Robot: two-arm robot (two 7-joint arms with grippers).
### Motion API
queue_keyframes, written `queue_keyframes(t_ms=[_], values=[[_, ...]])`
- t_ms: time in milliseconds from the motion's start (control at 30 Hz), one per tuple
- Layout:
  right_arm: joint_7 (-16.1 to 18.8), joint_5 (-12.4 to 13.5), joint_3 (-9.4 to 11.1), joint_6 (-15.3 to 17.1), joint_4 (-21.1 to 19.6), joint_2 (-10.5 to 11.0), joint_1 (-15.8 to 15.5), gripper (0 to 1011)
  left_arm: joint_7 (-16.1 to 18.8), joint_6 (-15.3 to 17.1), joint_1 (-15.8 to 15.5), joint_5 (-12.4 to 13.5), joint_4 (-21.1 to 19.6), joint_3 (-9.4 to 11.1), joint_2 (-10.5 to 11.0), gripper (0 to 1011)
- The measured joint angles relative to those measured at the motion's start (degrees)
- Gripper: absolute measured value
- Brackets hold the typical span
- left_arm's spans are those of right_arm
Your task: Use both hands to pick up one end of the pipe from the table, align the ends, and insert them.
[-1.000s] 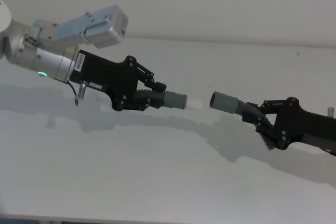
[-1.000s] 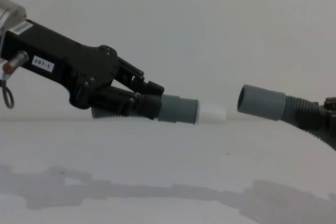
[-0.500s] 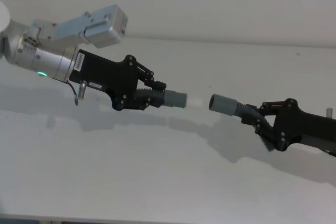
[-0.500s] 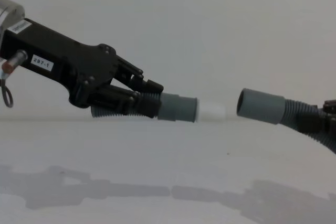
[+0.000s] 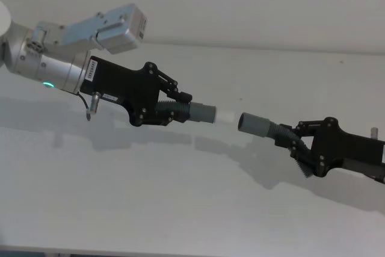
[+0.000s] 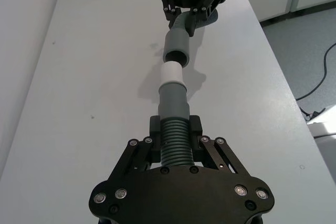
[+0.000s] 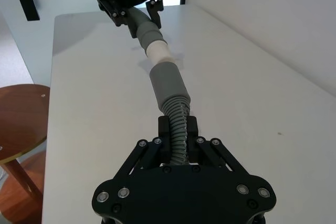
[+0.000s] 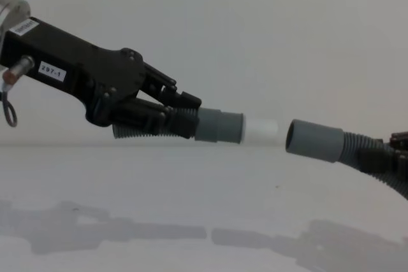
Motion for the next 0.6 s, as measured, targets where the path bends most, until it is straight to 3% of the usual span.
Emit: queue_keyframes(t_ms=[600], values=[[-1.2, 0.1, -0.6, -0.9, 0.4, 0.3, 0.1, 173, 0.8, 1.0, -0.2, -0.6, -0.5, 0.8, 0.5, 308]])
